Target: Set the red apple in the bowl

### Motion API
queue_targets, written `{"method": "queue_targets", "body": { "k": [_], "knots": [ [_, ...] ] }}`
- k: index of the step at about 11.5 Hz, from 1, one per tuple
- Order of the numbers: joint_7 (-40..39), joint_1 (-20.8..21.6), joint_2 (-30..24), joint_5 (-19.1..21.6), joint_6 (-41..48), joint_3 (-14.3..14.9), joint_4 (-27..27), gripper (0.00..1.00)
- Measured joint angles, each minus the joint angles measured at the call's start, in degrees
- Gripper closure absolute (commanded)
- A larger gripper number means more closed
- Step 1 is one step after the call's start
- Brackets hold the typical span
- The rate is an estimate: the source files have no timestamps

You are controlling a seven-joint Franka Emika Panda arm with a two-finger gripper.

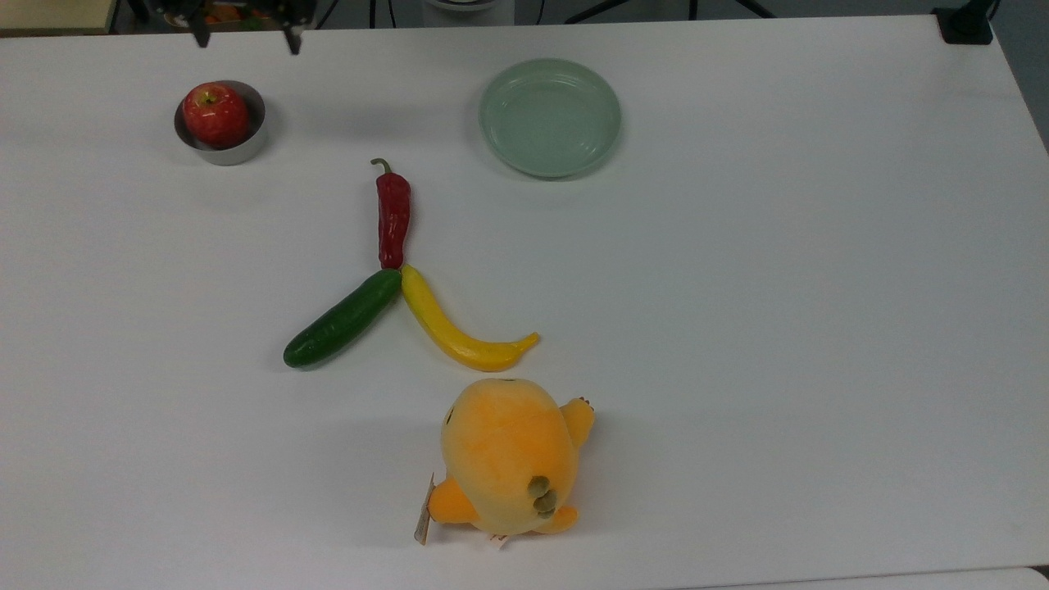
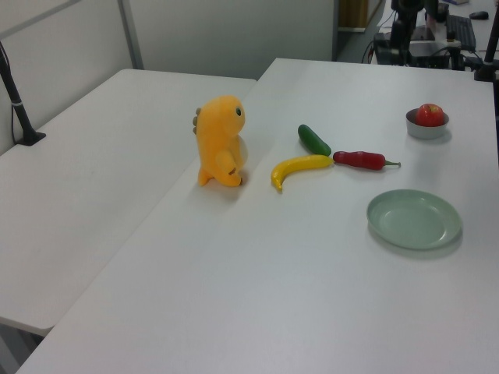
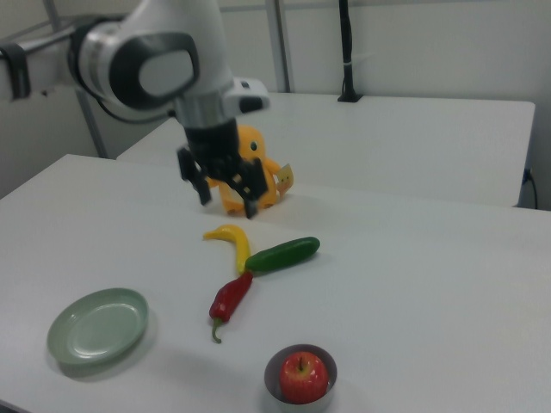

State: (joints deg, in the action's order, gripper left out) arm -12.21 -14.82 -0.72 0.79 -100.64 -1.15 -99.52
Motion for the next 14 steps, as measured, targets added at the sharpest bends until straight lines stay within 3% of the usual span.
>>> {"method": "queue_targets", "body": {
  "k": [2,5,8,11,14],
  "knots": [
    [3.7,2.8,0.0,2.1,5.7,-1.1,5.0,0.0],
    [11.5,10.0,0.3,2.2,6.1,-2.1,6.2,0.0],
    [11.7,16.5,0.9,1.9,3.0,0.6,4.5,0.0],
    [4.2,17.0,1.0,1.9,2.0,1.8,3.4,0.0],
    [3.7,17.0,1.0,1.9,-1.2,1.9,2.5,0.0]
  ]
}}
